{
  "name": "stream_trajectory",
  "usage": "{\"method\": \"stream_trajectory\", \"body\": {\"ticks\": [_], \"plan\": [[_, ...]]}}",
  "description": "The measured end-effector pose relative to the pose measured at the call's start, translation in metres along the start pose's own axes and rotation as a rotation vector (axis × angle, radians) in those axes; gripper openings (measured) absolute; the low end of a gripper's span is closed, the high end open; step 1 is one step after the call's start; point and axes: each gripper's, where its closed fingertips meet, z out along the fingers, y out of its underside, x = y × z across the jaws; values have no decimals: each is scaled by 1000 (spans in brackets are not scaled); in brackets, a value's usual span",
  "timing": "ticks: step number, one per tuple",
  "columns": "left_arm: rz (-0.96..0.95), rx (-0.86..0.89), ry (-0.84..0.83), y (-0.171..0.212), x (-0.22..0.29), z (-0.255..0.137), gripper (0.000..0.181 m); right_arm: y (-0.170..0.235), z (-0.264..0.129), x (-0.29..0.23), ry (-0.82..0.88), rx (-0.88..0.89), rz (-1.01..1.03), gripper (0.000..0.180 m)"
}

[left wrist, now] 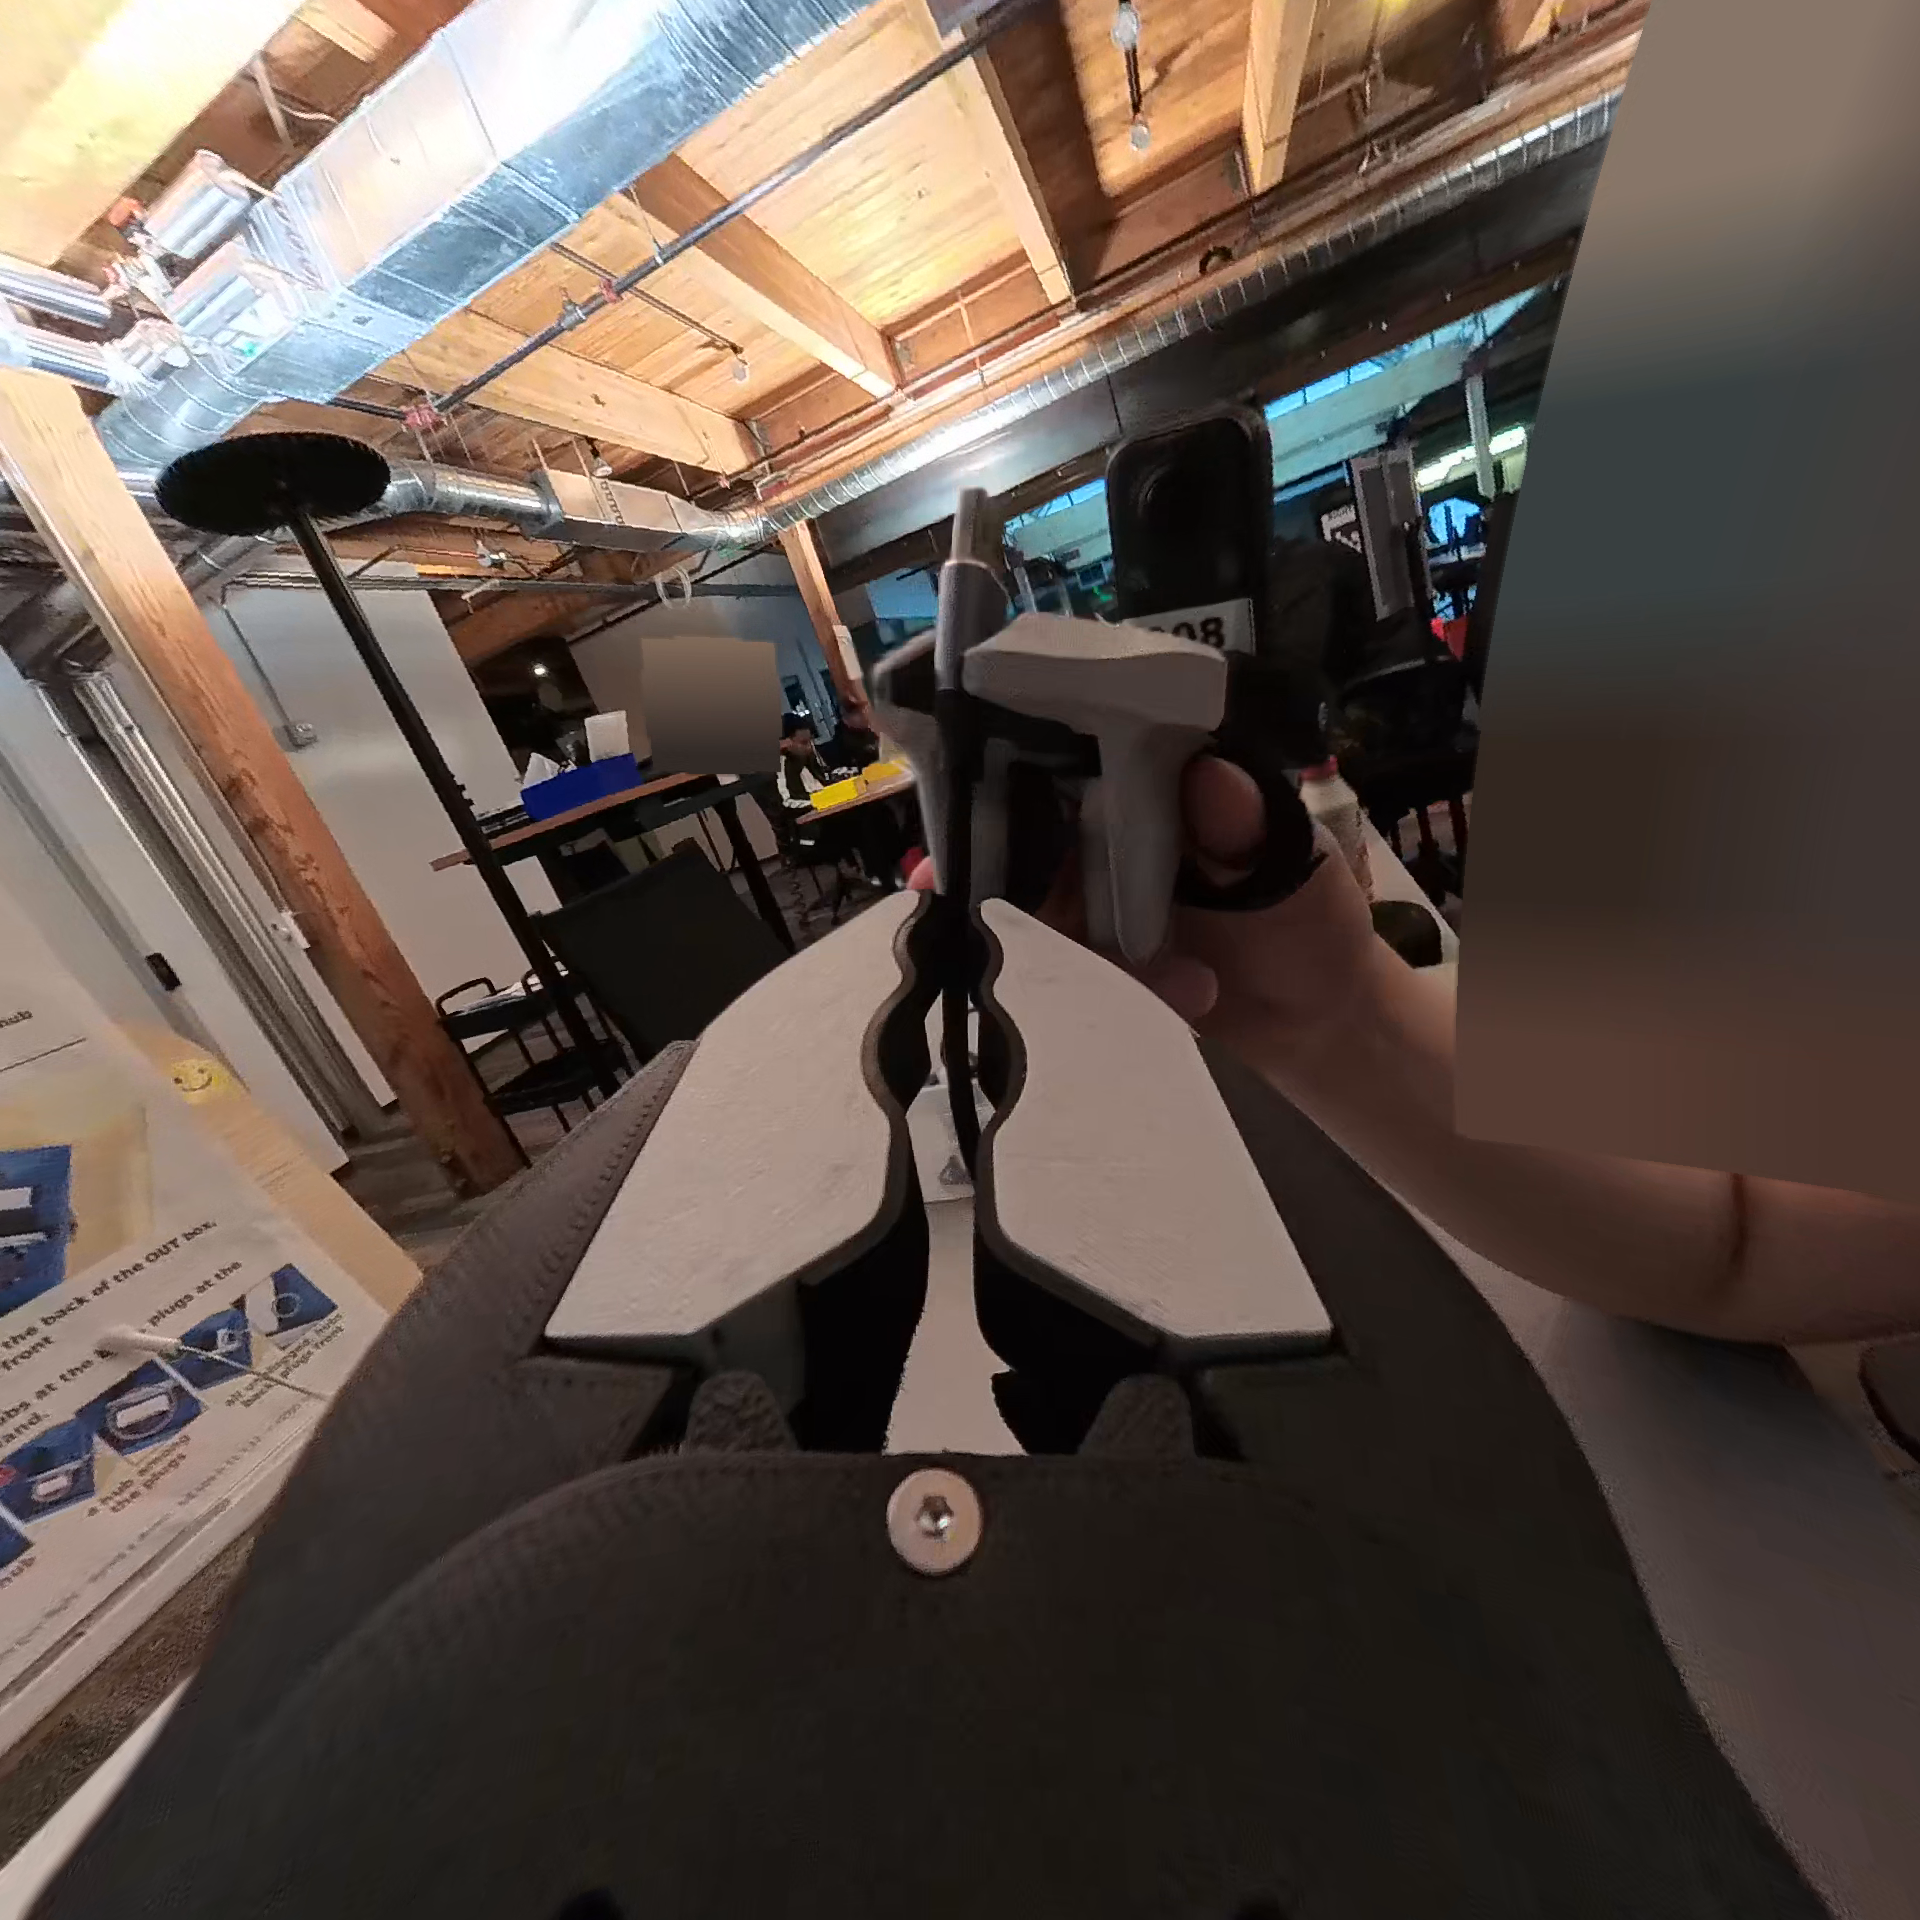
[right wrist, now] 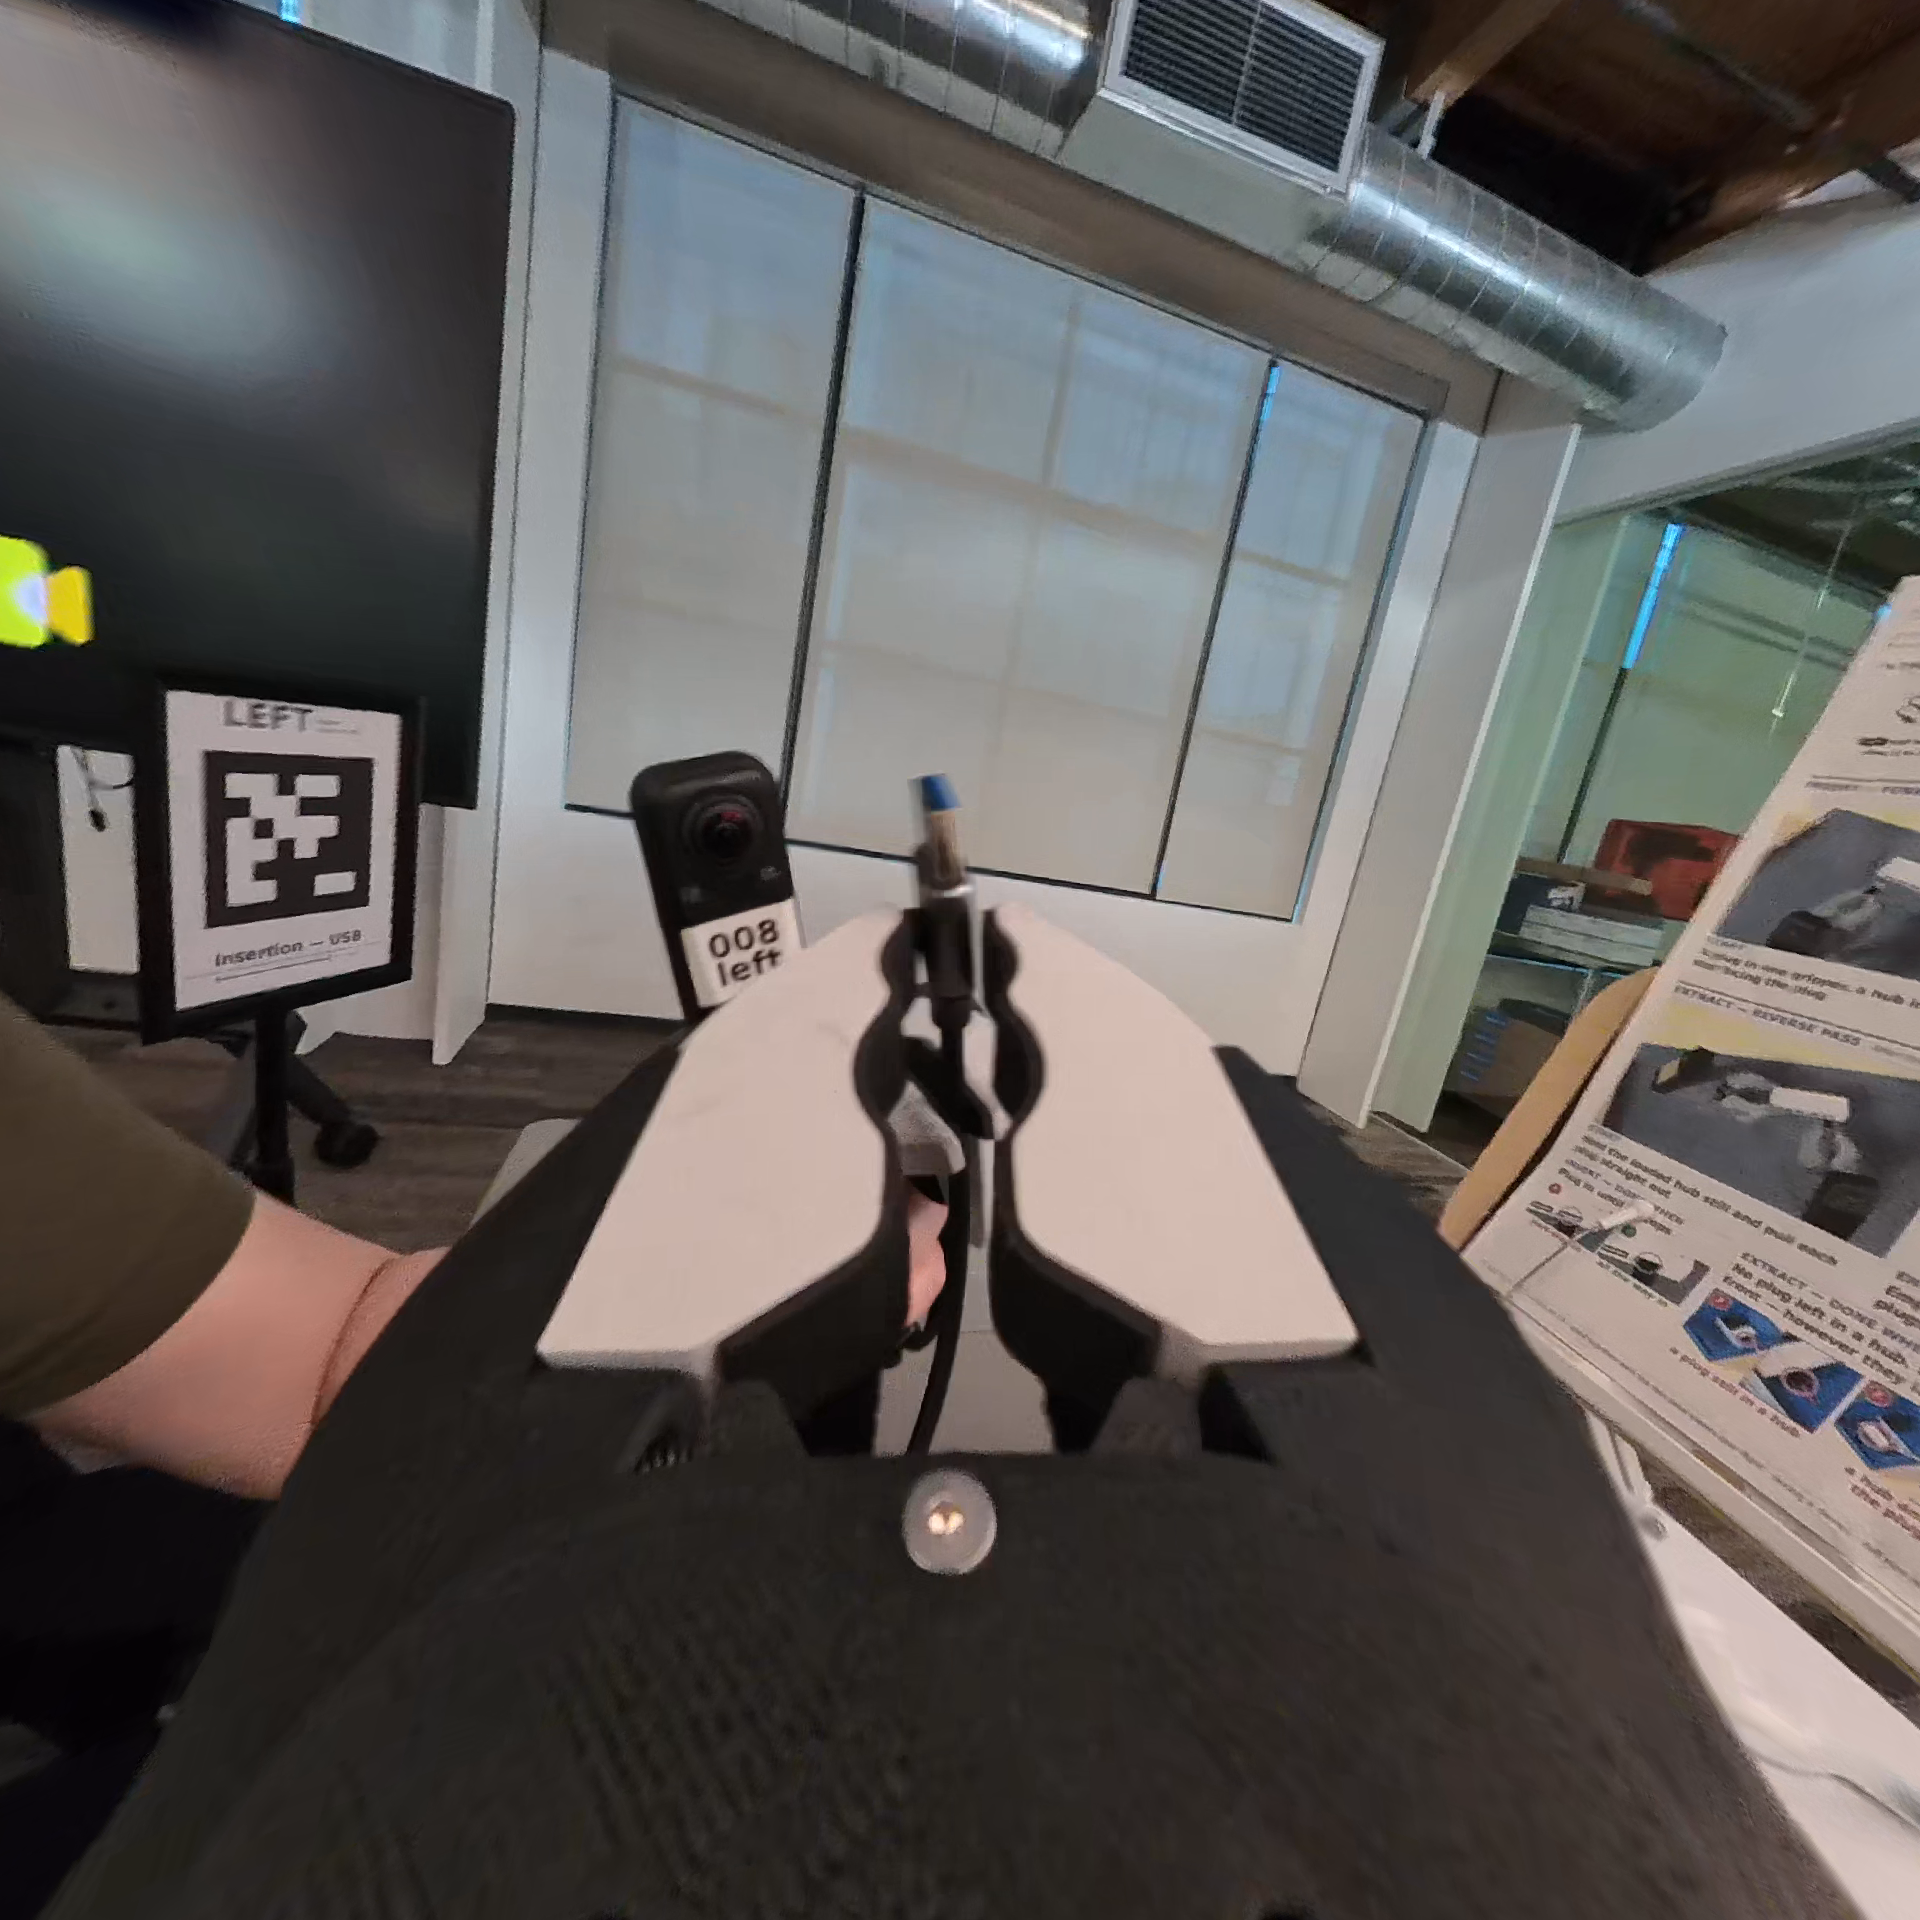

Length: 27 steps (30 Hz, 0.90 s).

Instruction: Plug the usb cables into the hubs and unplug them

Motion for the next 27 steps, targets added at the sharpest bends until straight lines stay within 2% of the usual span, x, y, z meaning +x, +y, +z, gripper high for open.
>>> {"method": "stream_trajectory", "body": {"ticks": [8,10,12,17,18,20,21,23,27], "plan": [[-38,-23,-10,2,0,3,2,-1,-3,4,-30,29,65,9],[-68,-14,-12,3,-1,4,2,5,-1,8,-21,11,85,17],[-85,-4,-33,4,-5,3,2,9,-1,11,-9,-11,71,8],[-142,-31,-9,11,-7,5,3,16,-2,14,-39,-43,101,8],[-147,-27,-18,10,-9,4,9,20,-3,16,-54,-61,124,8],[-130,-50,-75,7,-20,-1,42,32,-6,25,-54,-121,166,8],[-105,-92,-109,7,-27,-6,52,40,-7,29,-56,-160,181,8],[-77,-156,-125,2,-34,-18,51,58,-10,34,-56,-253,155,8],[-186,-199,-49,-4,-28,-30,40,90,-9,31,-70,-421,28,8]]}}
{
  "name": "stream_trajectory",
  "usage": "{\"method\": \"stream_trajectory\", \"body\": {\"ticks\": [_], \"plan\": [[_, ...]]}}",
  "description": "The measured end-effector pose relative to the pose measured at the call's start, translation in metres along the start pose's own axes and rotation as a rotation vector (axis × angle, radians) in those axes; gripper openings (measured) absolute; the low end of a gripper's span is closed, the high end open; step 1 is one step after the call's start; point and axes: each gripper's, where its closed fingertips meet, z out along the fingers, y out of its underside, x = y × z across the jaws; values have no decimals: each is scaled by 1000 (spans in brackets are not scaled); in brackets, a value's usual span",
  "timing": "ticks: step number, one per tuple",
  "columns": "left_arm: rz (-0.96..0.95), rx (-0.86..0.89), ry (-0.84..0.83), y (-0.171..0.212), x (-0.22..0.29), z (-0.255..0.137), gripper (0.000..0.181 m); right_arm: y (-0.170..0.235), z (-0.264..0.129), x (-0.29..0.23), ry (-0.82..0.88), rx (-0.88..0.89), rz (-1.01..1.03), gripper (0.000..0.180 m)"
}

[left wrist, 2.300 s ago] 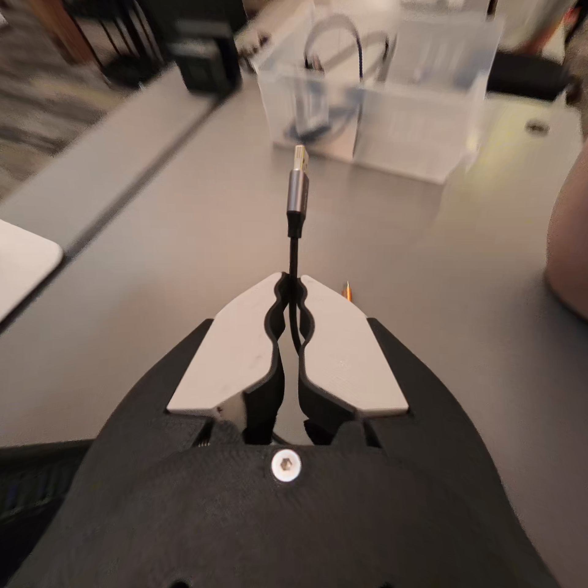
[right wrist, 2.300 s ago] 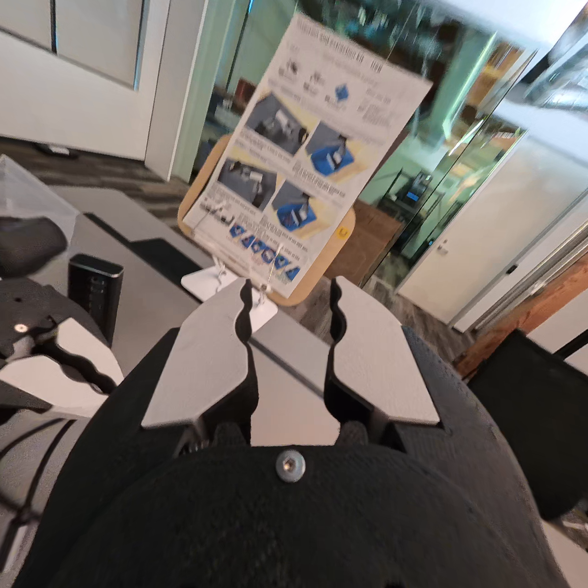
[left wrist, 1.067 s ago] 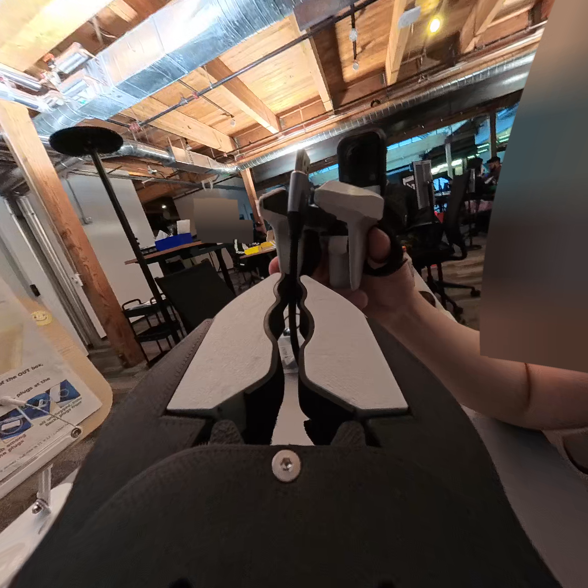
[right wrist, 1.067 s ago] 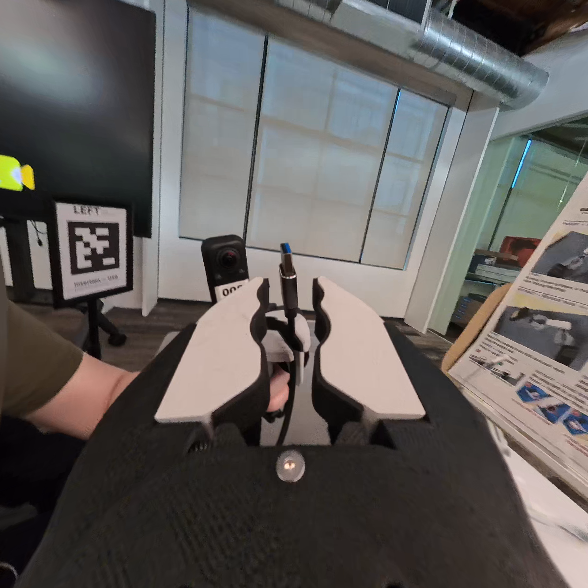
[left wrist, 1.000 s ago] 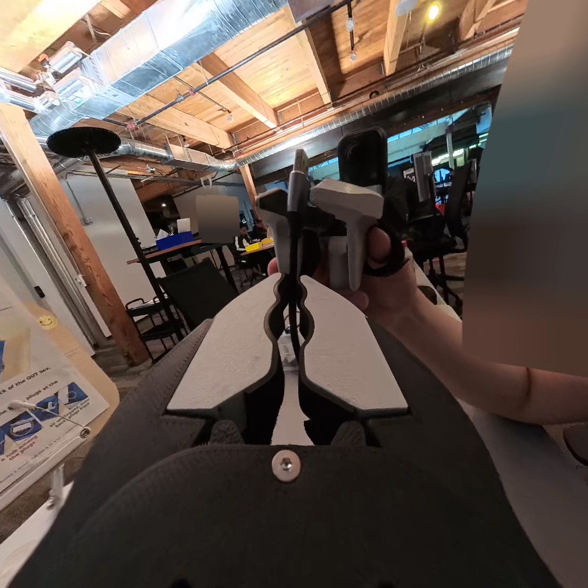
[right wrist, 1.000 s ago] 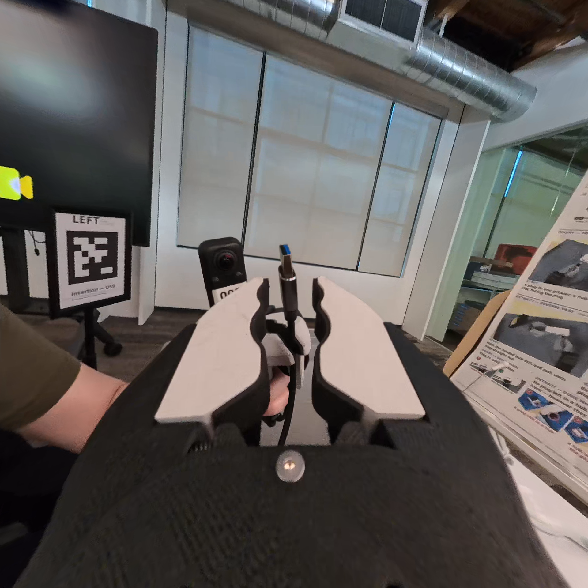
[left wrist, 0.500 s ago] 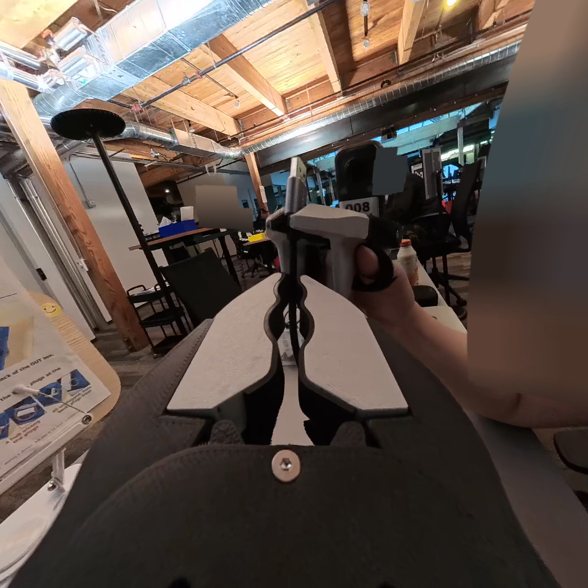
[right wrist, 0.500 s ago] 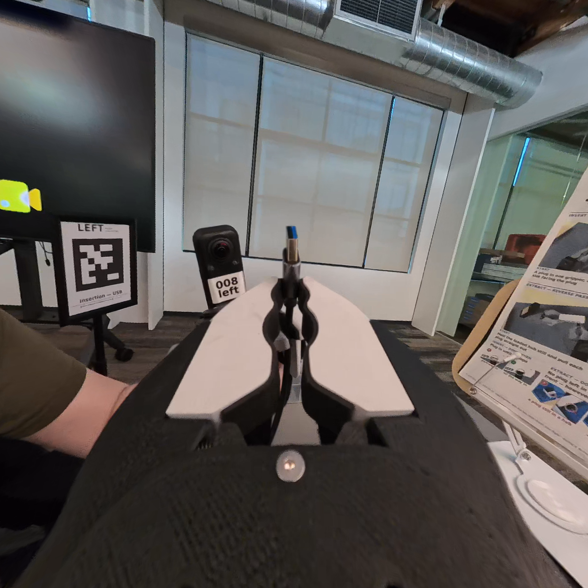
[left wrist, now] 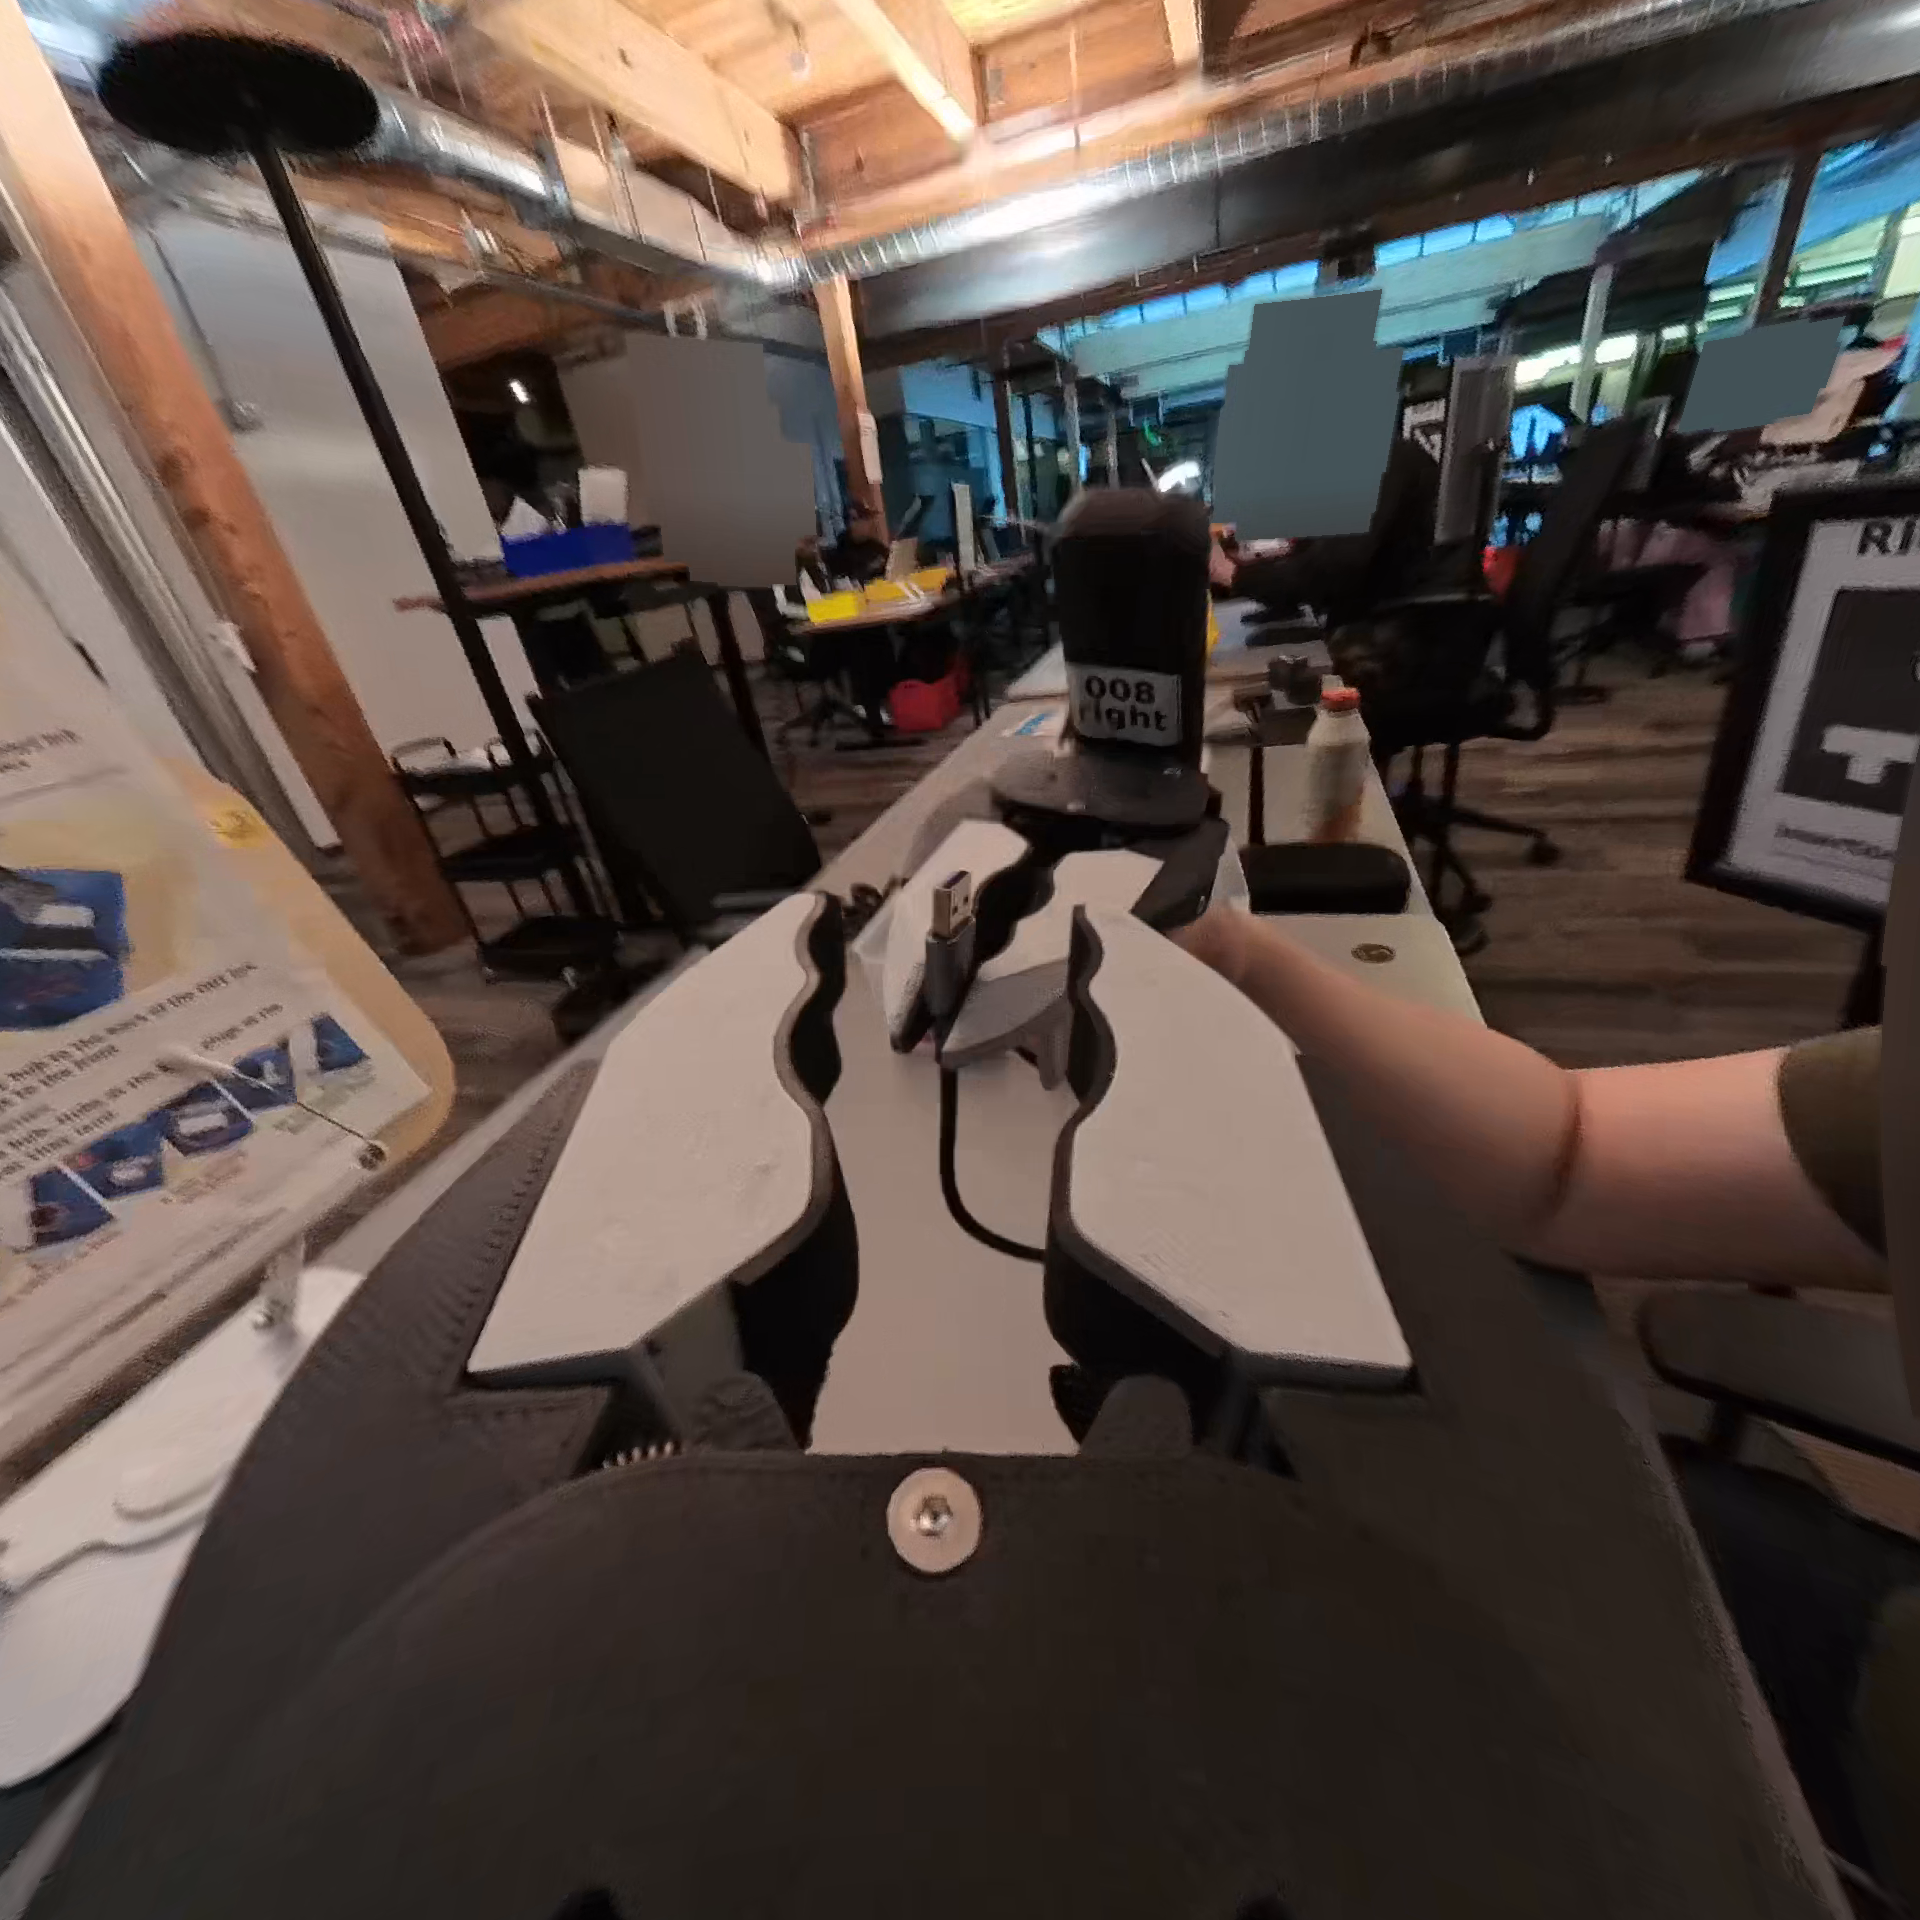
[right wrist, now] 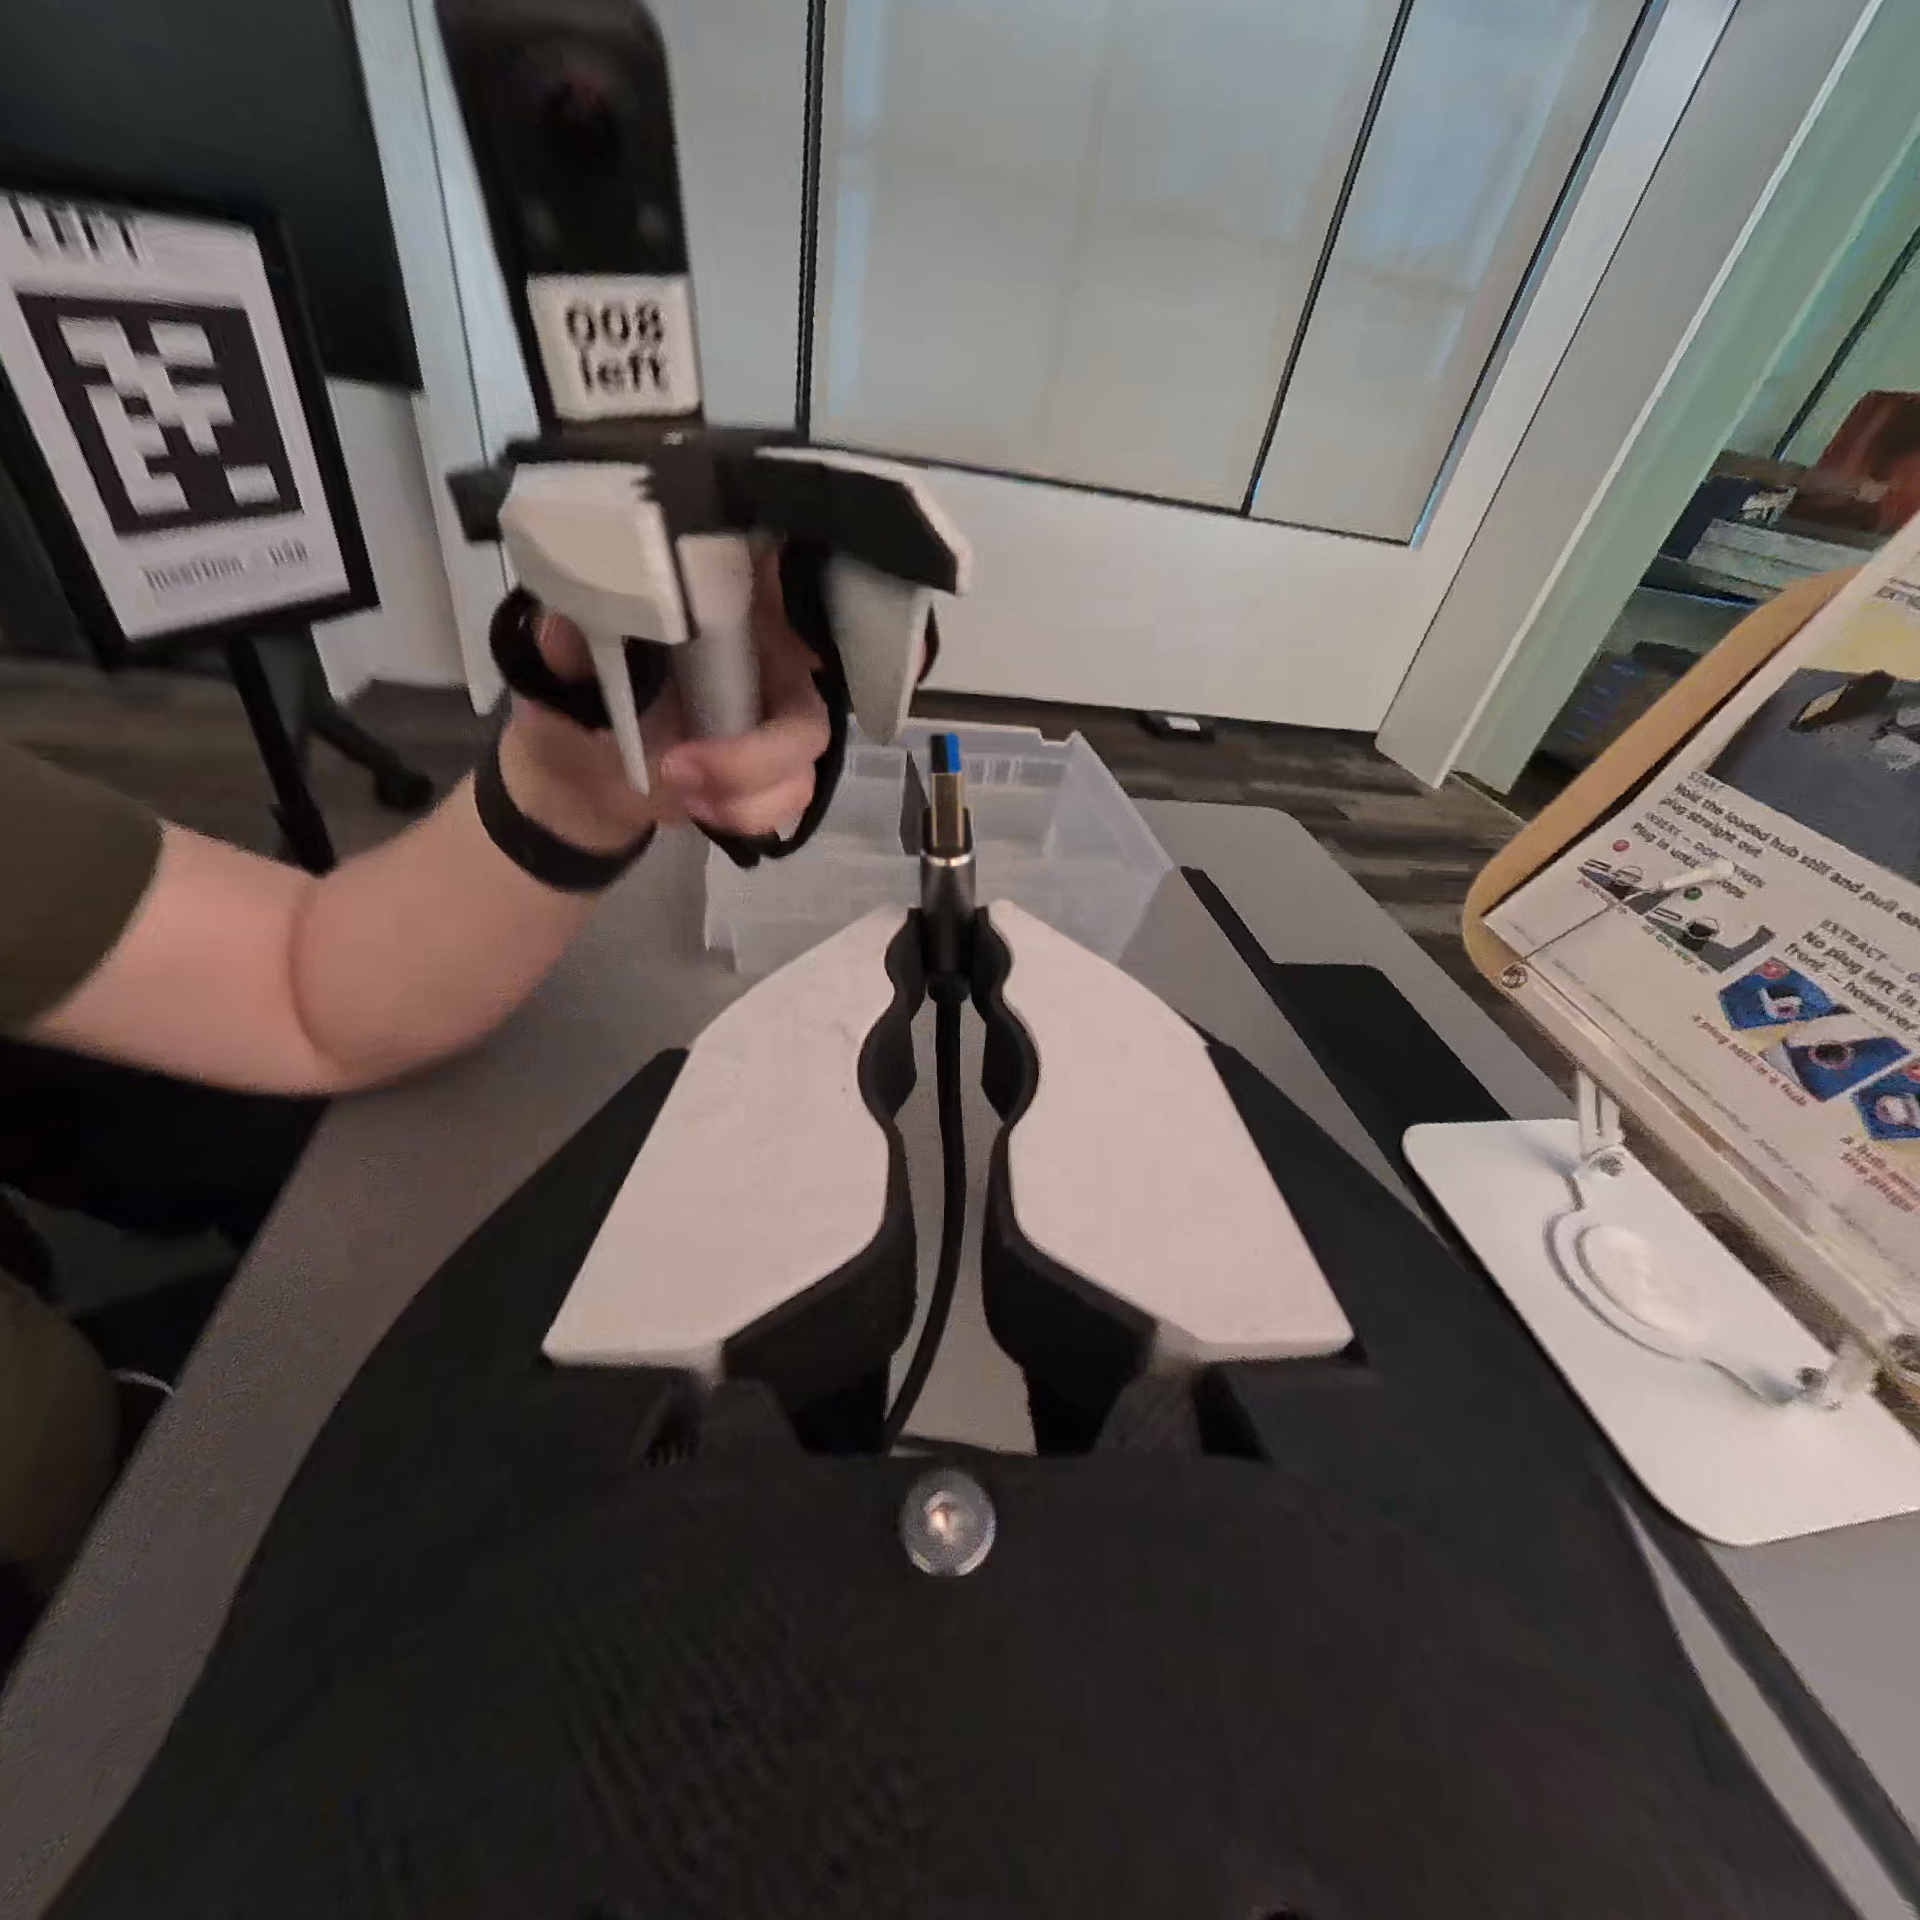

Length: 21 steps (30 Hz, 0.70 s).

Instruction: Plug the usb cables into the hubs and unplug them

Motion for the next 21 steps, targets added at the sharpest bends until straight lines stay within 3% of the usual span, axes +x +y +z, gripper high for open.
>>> {"method": "stream_trajectory", "body": {"ticks": [6,10,12,18,21], "plan": [[112,-193,25,33,5,7,38,22,13,-22,-31,-170,-192,8],[189,-255,96,46,18,9,7,25,16,-26,-33,-205,-222,8],[210,-269,90,49,18,11,7,29,16,-26,-34,-227,-232,8],[124,-267,127,45,20,12,4,24,15,-26,-37,-159,-294,9],[52,-253,114,39,15,9,4,23,9,-25,-22,-117,-402,25]]}}
